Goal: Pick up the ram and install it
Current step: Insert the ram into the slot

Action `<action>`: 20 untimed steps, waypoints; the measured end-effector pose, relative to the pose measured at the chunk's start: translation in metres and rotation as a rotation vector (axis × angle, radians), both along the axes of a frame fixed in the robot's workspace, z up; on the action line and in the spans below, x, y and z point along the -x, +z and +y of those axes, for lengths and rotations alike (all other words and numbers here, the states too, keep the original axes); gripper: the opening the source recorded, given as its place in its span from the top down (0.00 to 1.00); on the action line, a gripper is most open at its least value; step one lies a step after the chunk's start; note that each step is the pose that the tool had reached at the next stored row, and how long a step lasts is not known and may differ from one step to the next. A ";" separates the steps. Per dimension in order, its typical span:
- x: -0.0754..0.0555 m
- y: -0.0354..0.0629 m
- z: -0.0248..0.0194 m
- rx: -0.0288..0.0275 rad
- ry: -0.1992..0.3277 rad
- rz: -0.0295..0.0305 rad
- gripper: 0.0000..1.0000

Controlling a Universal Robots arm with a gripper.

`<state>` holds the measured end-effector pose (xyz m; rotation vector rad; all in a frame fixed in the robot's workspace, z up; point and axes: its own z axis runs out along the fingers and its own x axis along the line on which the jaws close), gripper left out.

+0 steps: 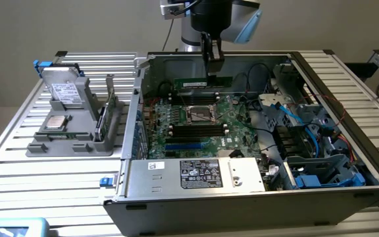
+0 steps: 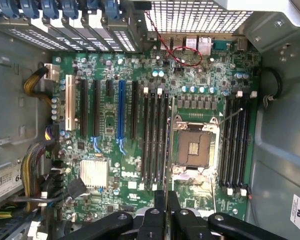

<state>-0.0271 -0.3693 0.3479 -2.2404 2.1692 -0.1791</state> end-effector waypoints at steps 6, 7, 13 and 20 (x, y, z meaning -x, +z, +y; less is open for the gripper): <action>0.000 -0.0053 0.0000 0.0255 0.000 -0.0001 0.86; 0.000 -0.0070 0.0000 0.0262 0.000 0.0002 0.86; 0.001 -0.0179 0.0000 0.0273 0.000 0.0004 0.86; 0.002 -0.0282 -0.0009 0.0279 0.000 0.0153 0.86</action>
